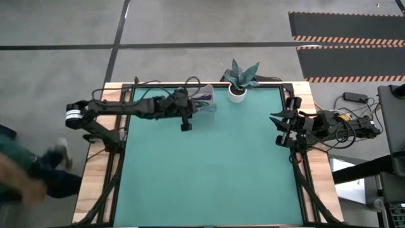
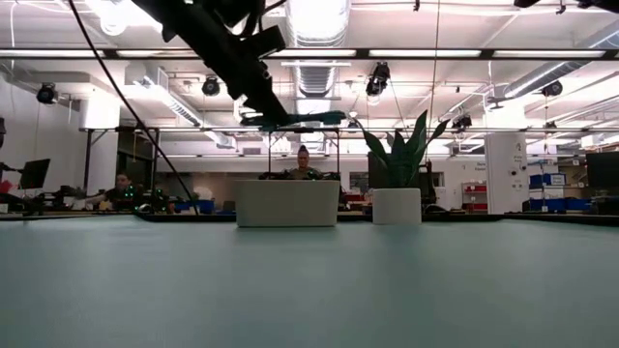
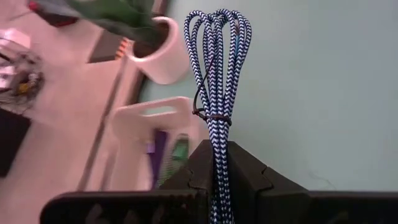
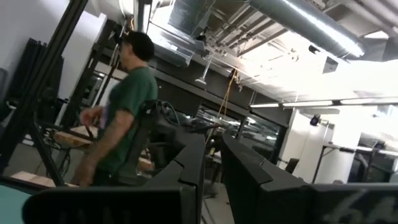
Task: Pick and place USB-C Cables
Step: Put the blue charger cable into the white bin
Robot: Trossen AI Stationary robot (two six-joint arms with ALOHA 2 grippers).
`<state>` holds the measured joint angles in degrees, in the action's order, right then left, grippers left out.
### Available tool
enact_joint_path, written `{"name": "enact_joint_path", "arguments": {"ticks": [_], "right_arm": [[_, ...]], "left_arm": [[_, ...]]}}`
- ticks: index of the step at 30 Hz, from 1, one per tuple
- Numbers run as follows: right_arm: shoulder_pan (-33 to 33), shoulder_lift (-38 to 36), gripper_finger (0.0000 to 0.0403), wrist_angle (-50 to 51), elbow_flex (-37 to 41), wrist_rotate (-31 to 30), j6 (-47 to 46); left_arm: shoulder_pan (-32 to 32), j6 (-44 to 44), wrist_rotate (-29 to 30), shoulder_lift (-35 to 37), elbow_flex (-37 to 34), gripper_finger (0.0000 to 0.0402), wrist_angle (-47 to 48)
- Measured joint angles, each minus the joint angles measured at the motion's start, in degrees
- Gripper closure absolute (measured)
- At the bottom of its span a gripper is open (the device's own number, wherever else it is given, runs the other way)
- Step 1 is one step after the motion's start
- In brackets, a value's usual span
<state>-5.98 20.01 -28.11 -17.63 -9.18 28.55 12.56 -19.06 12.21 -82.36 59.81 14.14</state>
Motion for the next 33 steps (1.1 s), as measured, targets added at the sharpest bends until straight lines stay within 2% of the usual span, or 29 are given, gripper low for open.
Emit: {"name": "enact_joint_path", "arguments": {"ticks": [11,24,28,33], "right_arm": [[0.0,0.0,0.036,0.9,0.0,0.0,-3.9],[0.0,0.0,0.036,1.0,0.0,0.0,-4.1],[0.0,0.0,0.036,0.9,0.0,0.0,-4.1],[0.0,0.0,0.036,0.8,0.0,0.0,-4.1]], "left_arm": [[7.2,-6.7,-2.3,-0.1,2.3,0.0389,-0.2],[14.5,-8.6,-7.2,-0.3,2.3,0.0389,-0.6],[15.3,-8.9,-7.8,-2.4,2.8,0.0389,-1.5],[15.6,-11.3,-8.1,-8.7,6.4,0.0389,-1.5]]}}
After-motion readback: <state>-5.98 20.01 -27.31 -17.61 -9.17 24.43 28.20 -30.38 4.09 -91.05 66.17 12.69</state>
